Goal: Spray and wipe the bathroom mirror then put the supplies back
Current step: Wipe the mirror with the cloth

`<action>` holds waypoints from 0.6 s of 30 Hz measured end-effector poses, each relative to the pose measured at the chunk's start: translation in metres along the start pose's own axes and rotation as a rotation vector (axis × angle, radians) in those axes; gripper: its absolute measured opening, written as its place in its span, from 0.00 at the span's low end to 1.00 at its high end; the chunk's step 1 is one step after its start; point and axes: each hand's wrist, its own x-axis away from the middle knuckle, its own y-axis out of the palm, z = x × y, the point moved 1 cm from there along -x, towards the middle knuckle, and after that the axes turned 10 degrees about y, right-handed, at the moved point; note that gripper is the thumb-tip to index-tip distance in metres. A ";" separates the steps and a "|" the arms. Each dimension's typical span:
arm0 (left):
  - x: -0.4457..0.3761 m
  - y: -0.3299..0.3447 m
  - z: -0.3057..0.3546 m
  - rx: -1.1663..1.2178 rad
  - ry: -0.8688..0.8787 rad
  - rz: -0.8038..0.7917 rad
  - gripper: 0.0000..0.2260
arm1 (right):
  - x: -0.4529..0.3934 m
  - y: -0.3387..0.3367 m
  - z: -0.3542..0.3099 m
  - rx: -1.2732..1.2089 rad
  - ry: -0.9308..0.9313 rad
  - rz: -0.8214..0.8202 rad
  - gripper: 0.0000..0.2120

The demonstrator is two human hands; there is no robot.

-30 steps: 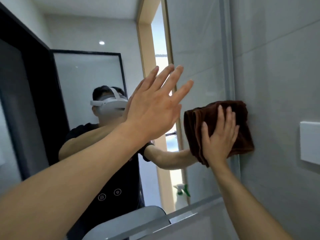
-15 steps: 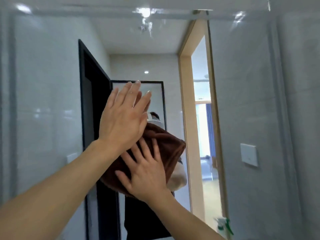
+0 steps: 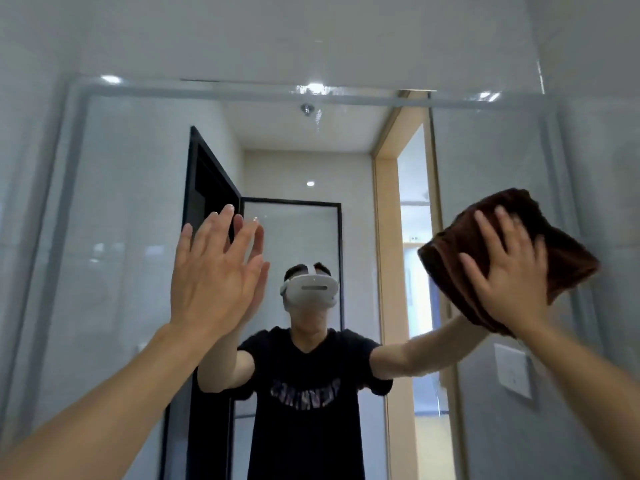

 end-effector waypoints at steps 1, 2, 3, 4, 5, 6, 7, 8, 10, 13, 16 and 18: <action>-0.001 0.001 0.001 -0.029 0.012 -0.024 0.28 | -0.009 -0.002 0.013 -0.013 0.068 0.003 0.34; -0.002 0.001 -0.002 -0.043 0.015 -0.032 0.29 | -0.016 -0.003 0.019 -0.027 0.127 0.010 0.34; -0.001 -0.002 -0.004 -0.046 0.017 -0.015 0.28 | -0.021 -0.003 0.022 -0.037 0.171 0.020 0.33; -0.001 -0.008 -0.006 -0.034 0.025 0.035 0.28 | -0.024 -0.003 0.019 -0.041 0.196 0.032 0.33; 0.001 -0.014 -0.007 0.002 0.035 0.121 0.26 | -0.025 -0.001 0.012 -0.039 0.207 0.042 0.33; 0.004 -0.020 -0.009 0.070 0.032 0.229 0.24 | -0.025 0.000 0.000 -0.039 0.209 0.048 0.33; 0.006 -0.024 -0.013 0.136 0.006 0.321 0.22 | -0.025 0.002 -0.016 -0.045 0.196 0.053 0.33; 0.008 -0.027 -0.020 0.176 -0.038 0.344 0.23 | -0.025 0.003 -0.037 -0.058 0.167 0.058 0.34; 0.010 -0.031 -0.034 0.184 -0.109 0.255 0.25 | -0.023 0.005 -0.091 -0.068 0.062 0.063 0.34; 0.013 -0.030 -0.054 0.192 -0.160 0.193 0.22 | -0.013 0.008 -0.184 -0.068 -0.150 0.067 0.33; 0.014 -0.033 -0.068 0.190 -0.174 0.176 0.24 | 0.000 0.012 -0.268 -0.090 -0.351 0.048 0.33; 0.013 -0.032 -0.076 0.173 -0.175 0.179 0.24 | 0.006 0.015 -0.312 -0.102 -0.487 0.023 0.33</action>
